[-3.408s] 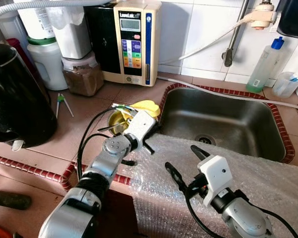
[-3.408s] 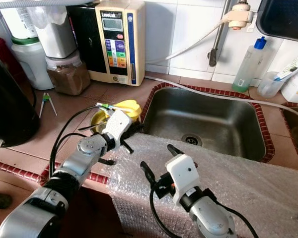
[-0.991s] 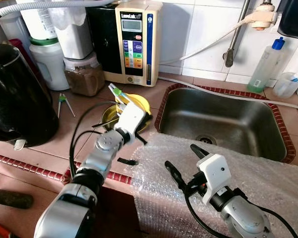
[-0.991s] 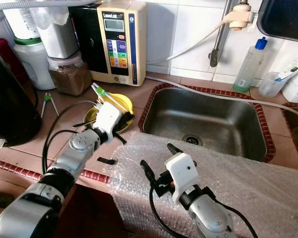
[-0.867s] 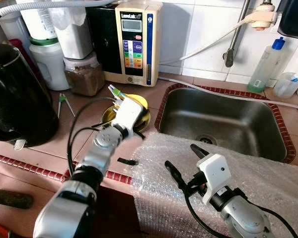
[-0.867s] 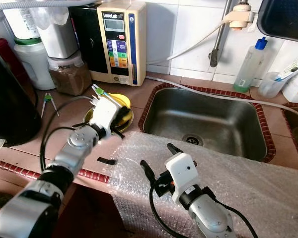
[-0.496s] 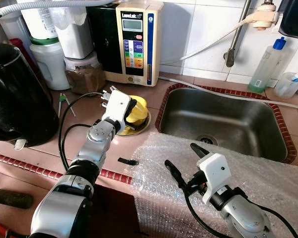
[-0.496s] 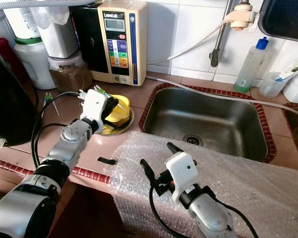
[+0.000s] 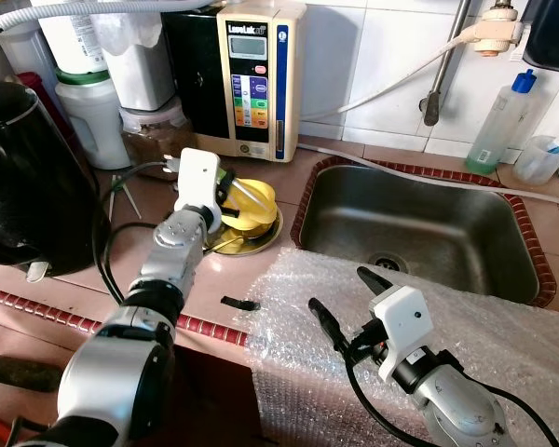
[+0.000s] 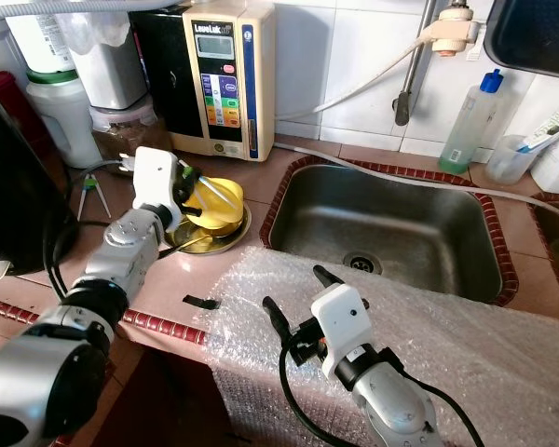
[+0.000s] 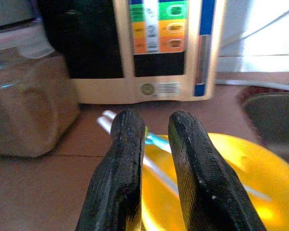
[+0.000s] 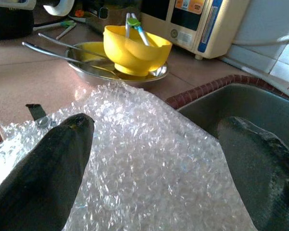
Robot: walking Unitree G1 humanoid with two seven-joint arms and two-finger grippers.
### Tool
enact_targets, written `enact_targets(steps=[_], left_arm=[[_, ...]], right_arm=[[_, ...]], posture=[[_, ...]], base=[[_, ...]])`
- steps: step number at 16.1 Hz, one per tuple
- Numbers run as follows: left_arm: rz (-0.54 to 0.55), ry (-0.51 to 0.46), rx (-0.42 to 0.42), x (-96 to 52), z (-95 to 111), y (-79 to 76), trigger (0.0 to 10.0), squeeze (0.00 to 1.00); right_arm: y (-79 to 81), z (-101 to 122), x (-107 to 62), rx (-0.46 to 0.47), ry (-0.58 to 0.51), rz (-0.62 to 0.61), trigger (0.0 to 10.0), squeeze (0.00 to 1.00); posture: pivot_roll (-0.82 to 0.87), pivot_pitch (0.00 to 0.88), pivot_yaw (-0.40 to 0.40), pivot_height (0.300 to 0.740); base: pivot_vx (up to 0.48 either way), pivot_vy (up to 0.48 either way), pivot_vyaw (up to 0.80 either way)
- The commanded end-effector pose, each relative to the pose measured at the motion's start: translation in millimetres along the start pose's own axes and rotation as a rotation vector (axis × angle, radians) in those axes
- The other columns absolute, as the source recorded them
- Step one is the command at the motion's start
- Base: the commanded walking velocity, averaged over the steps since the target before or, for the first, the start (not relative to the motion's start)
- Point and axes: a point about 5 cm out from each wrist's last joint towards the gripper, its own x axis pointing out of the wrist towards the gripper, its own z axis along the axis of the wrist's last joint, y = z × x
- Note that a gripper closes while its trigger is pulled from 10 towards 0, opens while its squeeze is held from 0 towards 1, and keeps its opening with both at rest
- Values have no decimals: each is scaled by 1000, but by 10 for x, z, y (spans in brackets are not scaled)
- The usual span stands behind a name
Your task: Kitchen organization
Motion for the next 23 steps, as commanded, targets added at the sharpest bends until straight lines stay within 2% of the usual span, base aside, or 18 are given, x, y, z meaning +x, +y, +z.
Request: enact_targets(steps=[1, 2, 3, 5, 7, 11, 17, 18, 20, 21, 23], left_arm=[[63, -64, 24, 33, 148, 45, 10000, 1000], [94, -182, 40, 25, 290, 63, 10000, 1000], [132, -340, 91, -19, 454, 76, 10000, 1000], [159, -404, 121, -52, 492, 70, 10000, 1000], [127, -418, 120, -88, 418, 39, 10000, 1000], [121, -374, 126, -137, 214, 24, 10000, 1000], [138, -303, 85, -120, 119, 35, 10000, 1000], [123, -212, 46, -90, 30, 27, 10000, 1000], [105, -89, 8, -56, -82, -3, 10000, 1000], [104, -29, -37, -45, -134, -12, 10000, 1000], [82, 8, -111, -2, -100, -62, 10000, 1000]], right_arm=[[-2, 18, 2, -11, -9, -11, 10000, 0], [13, 12, 4, -13, -7, -12, 10000, 0], [36, 9, 7, -12, -7, -12, 10000, 0], [44, 8, 5, -13, -6, -12, 10000, 0], [34, 3, 0, -17, -2, -18, 10000, 0], [10, 4, 5, -25, -2, -24, 10000, 0], [20, 12, 4, -26, -8, -27, 10000, 0], [27, 19, 3, -24, -11, -30, 10000, 0], [32, 22, -1, -24, -11, -33, 10000, 0], [36, 24, -5, -24, -11, -33, 10000, 0], [56, 45, -21, -25, -11, -28, 10000, 0]], posture=[[-3, 0, 56, 740], [-7, 0, 58, 740], [-13, 0, 60, 740], [-17, 0, 61, 740], [-23, 0, 58, 740], [-17, 0, 51, 740], [-21, 0, 58, 740], [-26, 0, 62, 740], [-30, 0, 66, 740], [-33, 0, 69, 740], [-43, 0, 76, 740]], base=[[0, 0, 0], [0, 0, 0], [0, 0, 0], [0, 0, 0], [0, 0, 0], [0, 0, 0], [0, 0, 0], [0, 0, 0], [0, 0, 0], [0, 0, 0], [0, 0, 0]])
